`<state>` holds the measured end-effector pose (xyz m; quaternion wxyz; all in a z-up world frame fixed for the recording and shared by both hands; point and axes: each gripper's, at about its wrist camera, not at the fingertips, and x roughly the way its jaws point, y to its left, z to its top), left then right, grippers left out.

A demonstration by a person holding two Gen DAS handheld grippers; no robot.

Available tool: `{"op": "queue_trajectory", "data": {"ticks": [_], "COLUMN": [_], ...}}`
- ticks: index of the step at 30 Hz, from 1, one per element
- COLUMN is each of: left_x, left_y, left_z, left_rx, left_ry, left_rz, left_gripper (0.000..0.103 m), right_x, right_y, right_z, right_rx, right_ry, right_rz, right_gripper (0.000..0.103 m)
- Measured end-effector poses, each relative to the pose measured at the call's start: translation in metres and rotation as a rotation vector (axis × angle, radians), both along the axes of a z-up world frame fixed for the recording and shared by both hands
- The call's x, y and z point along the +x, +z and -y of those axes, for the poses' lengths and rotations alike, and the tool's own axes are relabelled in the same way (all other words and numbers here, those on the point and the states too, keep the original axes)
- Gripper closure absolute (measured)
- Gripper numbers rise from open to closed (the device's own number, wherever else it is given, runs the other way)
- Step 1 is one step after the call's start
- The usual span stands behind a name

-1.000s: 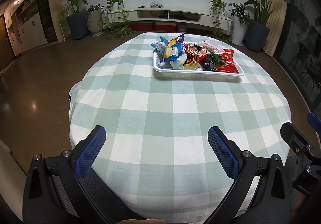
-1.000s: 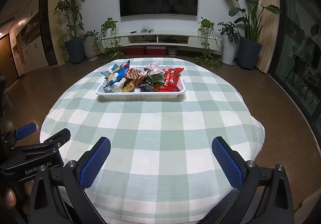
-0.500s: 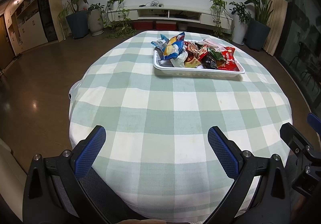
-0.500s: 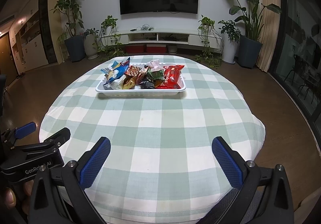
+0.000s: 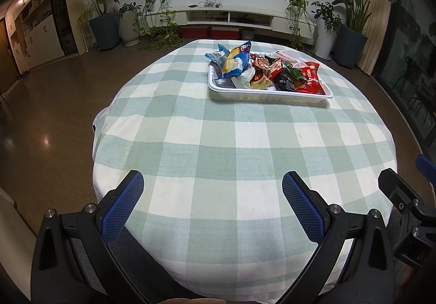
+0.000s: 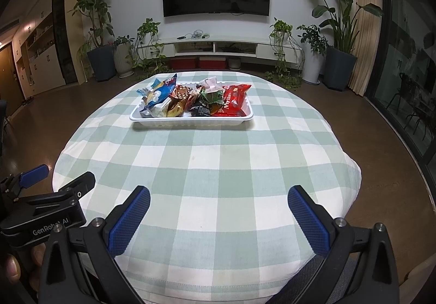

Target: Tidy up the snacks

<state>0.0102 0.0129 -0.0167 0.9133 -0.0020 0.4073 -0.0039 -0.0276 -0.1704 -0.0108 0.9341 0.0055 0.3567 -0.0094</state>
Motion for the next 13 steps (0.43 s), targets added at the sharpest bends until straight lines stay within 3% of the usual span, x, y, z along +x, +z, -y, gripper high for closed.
{"op": "queue_trajectory", "data": {"ticks": [13], "left_x": [-0.0051], "left_y": [0.0026], "left_z": [0.0084], "left_rx": [0.024], "left_ry": [-0.037], "left_rz": [0.046], "left_gripper": [0.0], "right_x": [0.0027], "right_y": [-0.0048], "right_z": [0.0034], "right_rx": [0.011], "right_ry": [0.0], "right_rz": [-0.038], "right_gripper": [0.0]}}
